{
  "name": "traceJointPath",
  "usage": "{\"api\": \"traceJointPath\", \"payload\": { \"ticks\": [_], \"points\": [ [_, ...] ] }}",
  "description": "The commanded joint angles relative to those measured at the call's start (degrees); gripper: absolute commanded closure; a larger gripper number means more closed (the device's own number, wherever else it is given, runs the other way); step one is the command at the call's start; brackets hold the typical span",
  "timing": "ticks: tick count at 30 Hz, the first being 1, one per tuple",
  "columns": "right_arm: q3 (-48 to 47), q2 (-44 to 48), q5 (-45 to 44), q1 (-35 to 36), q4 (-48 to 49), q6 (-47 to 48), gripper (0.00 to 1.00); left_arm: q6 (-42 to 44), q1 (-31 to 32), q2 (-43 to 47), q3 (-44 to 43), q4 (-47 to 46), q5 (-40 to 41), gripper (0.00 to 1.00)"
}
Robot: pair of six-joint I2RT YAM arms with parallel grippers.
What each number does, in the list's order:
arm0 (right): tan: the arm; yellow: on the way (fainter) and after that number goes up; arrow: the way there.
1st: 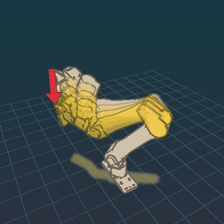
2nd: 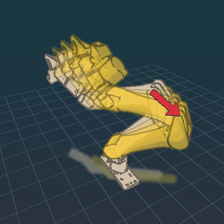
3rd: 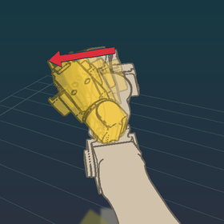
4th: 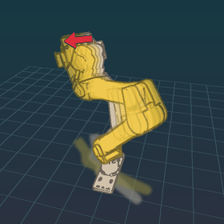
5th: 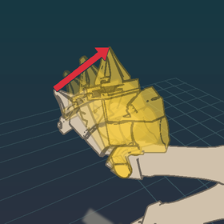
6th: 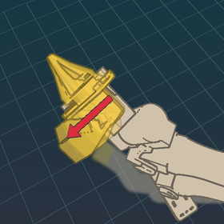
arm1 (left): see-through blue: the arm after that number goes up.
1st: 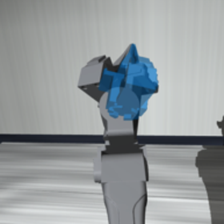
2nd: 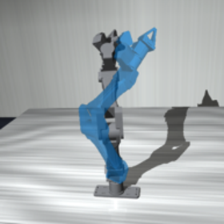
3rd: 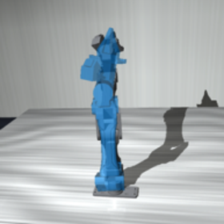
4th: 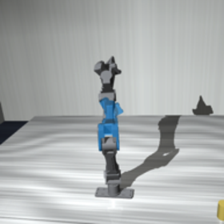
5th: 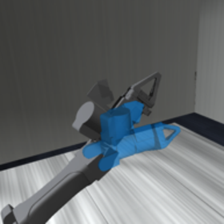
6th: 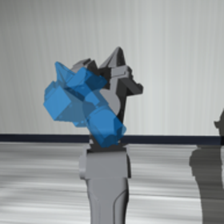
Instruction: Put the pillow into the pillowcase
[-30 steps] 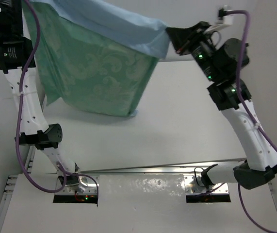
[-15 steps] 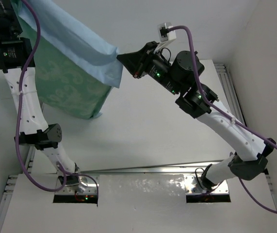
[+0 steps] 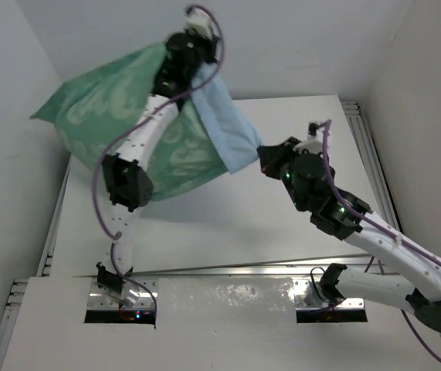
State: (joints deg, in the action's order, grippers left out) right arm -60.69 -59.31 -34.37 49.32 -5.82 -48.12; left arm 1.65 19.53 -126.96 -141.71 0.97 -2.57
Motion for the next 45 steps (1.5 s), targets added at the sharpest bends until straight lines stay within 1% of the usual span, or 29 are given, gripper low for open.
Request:
{"api": "traceJointPath", "payload": {
  "ticks": [1,4,5,6,7,8,9,10,11,12,13,14,17,18,20,21,23,24,25,26,27,28,31,33,35,38,41,42,45],
  "points": [
    [7.3,8.1,-15.8,-0.5,-12.3,-16.3,1.0,4.5,8.0,-7.3,0.4,4.5,-3.1,1.0],
    [20.4,14.0,-22.8,-1.4,-25.2,-30.0,1.0,5.1,15.5,-14.9,2.2,5.1,-2.7,1.0],
    [22.5,15.2,-24.1,-1.7,-28.7,-33.6,1.0,4.4,16.4,-16.5,2.4,5.4,-3.6,1.0],
    [24.5,16.2,-25.2,-2.3,-36.5,-37.4,1.0,3.8,17.3,-18.0,2.1,6.1,-5.8,1.0],
    [26.1,18.2,-26.2,-2.6,-39.9,-44.4,1.0,2.6,19.0,-19.5,0.9,7.9,-7.0,0.89],
    [29.2,19.1,-27.6,-2.9,-45.8,-47.3,1.0,2.0,19.7,-21.6,0.6,8.8,-8.2,0.76],
    [30.4,20.0,-27.9,-3.8,-46.9,-48.5,0.99,1.6,20.4,-22.2,0.4,9.5,-11.3,0.59],
    [31.6,20.7,-28.2,-4.5,-46.8,-44.8,0.77,0.0,21.2,-22.4,1.1,10.3,-12.6,0.18],
    [32.7,21.4,-28.3,-5.4,-46.6,-41.6,0.64,-1.0,21.5,-21.5,1.8,10.1,-14.1,0.01],
    [32.6,21.4,-27.4,-7.8,-45.9,-38.3,0.54,-2.5,21.7,-20.9,2.3,9.8,-17.9,0.0],
    [31.7,20.6,-26.4,-9.3,-45.0,-29.2,0.39,-5.3,21.8,-19.1,2.7,9.5,-19.6,0.0],
    [30.9,19.9,-24.9,-12.5,-42.1,-24.0,0.34,-6.4,21.7,-17.9,2.6,9.4,-21.1,0.0],
    [25.6,14.8,-20.1,-14.2,-35.9,-6.9,0.3,-6.9,21.6,-11.7,2.8,8.8,-22.1,0.0],
    [23.9,12.9,-18.6,-14.2,-34.1,1.7,0.3,-6.0,21.6,-10.1,2.3,8.8,-21.3,0.0],
    [19.3,8.9,-9.4,-14.2,-28.1,9.7,0.31,-5.7,20.7,-7.2,-0.1,10.1,-19.9,0.0],
    [18.1,4.5,-6.0,-14.3,-26.8,13.7,0.34,-6.8,20.0,-6.8,-3.2,11.8,-18.9,0.0],
    [14.3,-0.2,-1.2,-16.2,-24.9,14.6,0.47,-9.7,16.2,-4.6,-3.7,12.2,-18.8,0.0],
    [13.3,-4.6,0.6,-17.8,-24.0,15.3,0.48,-13.1,14.2,-3.7,-2.7,13.2,-19.8,0.0],
    [11.9,-6.8,5.9,-19.9,-23.0,15.3,0.49,-14.6,9.5,-1.5,-1.5,14.1,-20.7,0.0],
    [11.4,-8.9,9.6,-25.2,-19.7,15.5,0.49,-15.5,7.0,0.2,0.7,15.0,-21.7,0.0],
    [9.7,-13.2,13.2,-27.7,-17.8,15.6,0.49,-15.2,1.7,1.9,6.5,16.9,-23.9,0.0],
    [8.3,-15.4,19.0,-29.5,-16.3,15.8,0.49,-14.3,-1.0,5.5,9.4,18.3,-24.4,0.0],
    [0.9,-24.2,24.7,-31.8,-9.9,20.6,0.43,-6.9,-10.4,11.7,20.0,26.3,-23.2,0.0],
    [-6.5,-28.7,25.1,-31.8,-10.4,22.2,0.38,0.9,-15.7,14.5,26.9,32.0,-20.4,0.0],
    [-12.1,-35.1,26.1,-32.6,-10.5,22.0,0.37,5.4,-20.3,20.1,34.5,34.9,-19.8,0.0],
    [-15.7,-42.3,27.5,-33.9,-10.0,19.9,0.38,7.4,-26.4,23.5,43.7,35.3,-19.6,0.0],
    [-18.0,-47.4,25.8,-34.5,-10.6,18.2,0.43,9.1,-29.1,26.6,50.3,34.9,-18.4,0.0],
    [-17.6,-48.1,24.7,-34.6,-10.2,17.9,0.47,9.5,-29.2,27.8,51.8,34.8,-17.9,0.0],
    [-15.0,-48.6,20.8,-34.8,-7.1,16.6,0.5,10.5,-29.3,29.5,57.1,33.8,-18.3,0.0]
  ]
}}
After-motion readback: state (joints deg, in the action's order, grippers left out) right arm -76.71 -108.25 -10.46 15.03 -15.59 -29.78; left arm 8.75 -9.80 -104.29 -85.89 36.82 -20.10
